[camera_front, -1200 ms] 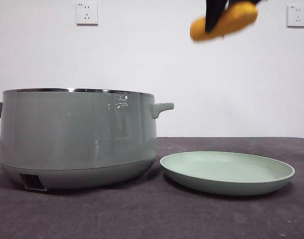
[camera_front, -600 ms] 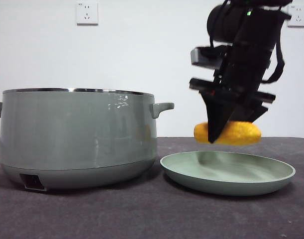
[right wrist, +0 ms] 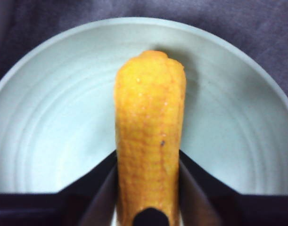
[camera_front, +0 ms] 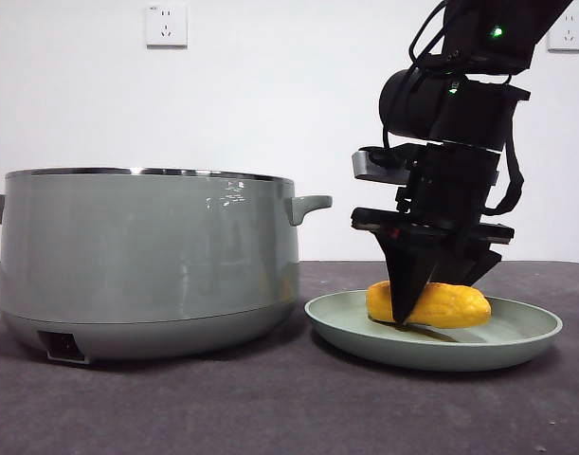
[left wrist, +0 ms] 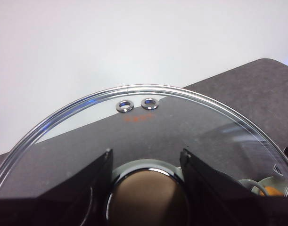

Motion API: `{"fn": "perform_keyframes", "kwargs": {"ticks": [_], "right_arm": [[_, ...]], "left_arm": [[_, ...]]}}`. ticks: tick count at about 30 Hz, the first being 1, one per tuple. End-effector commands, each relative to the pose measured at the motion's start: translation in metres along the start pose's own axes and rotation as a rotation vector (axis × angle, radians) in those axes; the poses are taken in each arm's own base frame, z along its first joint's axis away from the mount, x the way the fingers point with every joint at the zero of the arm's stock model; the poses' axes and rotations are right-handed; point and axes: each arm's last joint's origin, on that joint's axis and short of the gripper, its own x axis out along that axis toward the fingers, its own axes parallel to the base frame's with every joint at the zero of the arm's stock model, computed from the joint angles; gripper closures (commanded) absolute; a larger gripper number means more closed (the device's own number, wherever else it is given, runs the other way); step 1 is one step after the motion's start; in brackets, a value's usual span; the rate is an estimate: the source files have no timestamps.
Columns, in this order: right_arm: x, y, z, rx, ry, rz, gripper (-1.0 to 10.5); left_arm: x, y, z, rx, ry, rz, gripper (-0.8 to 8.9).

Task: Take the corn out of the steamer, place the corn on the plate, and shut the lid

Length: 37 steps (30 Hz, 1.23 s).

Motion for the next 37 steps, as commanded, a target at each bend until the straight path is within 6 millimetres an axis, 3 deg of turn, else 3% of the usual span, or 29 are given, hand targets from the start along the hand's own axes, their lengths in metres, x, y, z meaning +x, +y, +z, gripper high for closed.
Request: {"fn": "perform_keyframes", "kwargs": {"ticks": [1, 3, 8, 14, 21, 28, 33, 37], "right_arm": [[0.008, -0.001, -0.004, 0.017, 0.034, -0.048, 4.5], [0.007, -0.002, -0.004, 0.016, 0.033, -0.080, 3.8], [-0.006, -0.002, -0.002, 0.013, -0.006, -0.088, 3.8], [-0.053, 0.001, -0.001, 0.017, -0.133, -0.090, 3.8], [-0.130, 0.005, -0.015, 0.037, -0.337, -0.090, 3.8], [-0.202, 0.010, -0.045, 0.036, -0.567, -0.092, 3.8], [-0.235, 0.013, -0.064, 0.039, -0.681, -0.090, 3.8], [-0.251, 0.014, -0.077, 0.051, -0.741, -0.085, 3.8]], "left_arm": [[-0.007, 0.002, 0.008, -0.020, -0.069, 0.009, 8.23], [-0.007, 0.002, 0.007, -0.020, -0.066, 0.009, 8.23], [-0.007, 0.002, 0.007, -0.019, -0.064, 0.007, 8.23], [0.006, -0.002, 0.006, -0.011, -0.028, -0.061, 8.23], [0.050, -0.013, -0.002, 0.007, 0.091, -0.116, 8.23], [0.108, -0.027, -0.018, 0.021, 0.226, -0.147, 8.23], [0.138, -0.034, -0.031, -0.005, 0.247, -0.153, 8.23], [0.155, -0.040, -0.052, -0.059, 0.230, -0.162, 8.23]]}}
